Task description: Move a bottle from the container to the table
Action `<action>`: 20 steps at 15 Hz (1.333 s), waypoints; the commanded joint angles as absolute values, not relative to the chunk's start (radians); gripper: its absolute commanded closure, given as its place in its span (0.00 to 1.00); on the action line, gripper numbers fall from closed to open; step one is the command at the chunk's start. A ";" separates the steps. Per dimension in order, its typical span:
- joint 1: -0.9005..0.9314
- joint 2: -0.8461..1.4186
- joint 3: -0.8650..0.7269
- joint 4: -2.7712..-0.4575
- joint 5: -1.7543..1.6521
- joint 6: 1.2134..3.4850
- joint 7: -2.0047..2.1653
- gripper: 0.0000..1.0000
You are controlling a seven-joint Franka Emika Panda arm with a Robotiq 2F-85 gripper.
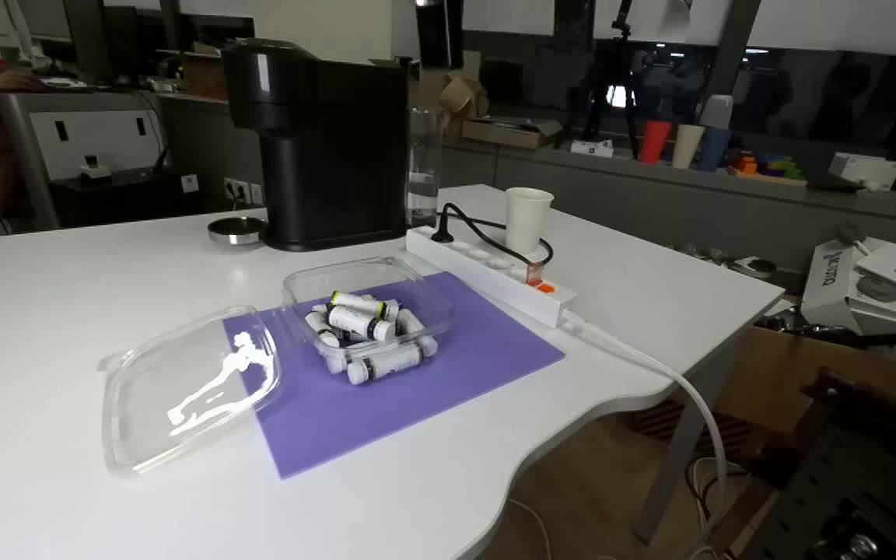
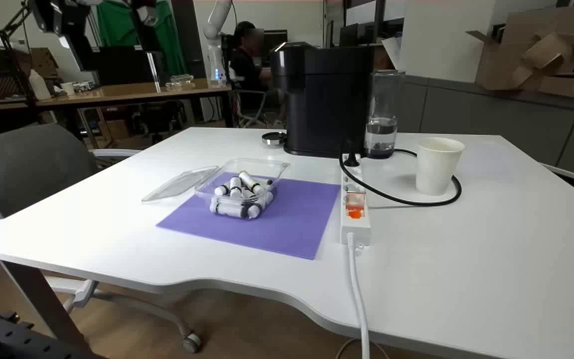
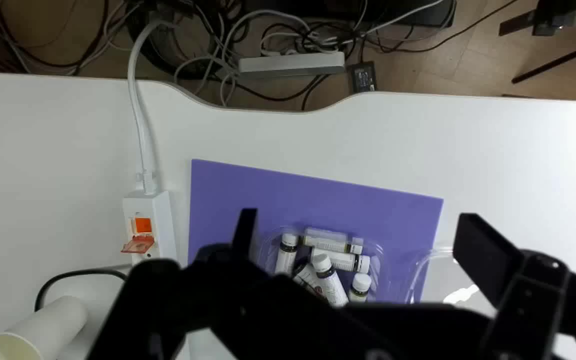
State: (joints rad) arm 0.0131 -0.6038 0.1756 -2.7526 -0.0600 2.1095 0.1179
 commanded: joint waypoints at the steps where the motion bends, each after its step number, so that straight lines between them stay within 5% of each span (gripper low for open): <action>1: 0.032 -0.602 0.157 -2.751 -0.072 2.107 0.128 0.00; 12: 0.023 -0.625 0.162 -2.766 -0.076 2.171 0.157 0.00; 20: -0.097 -0.376 0.124 -2.654 -0.193 2.403 0.154 0.00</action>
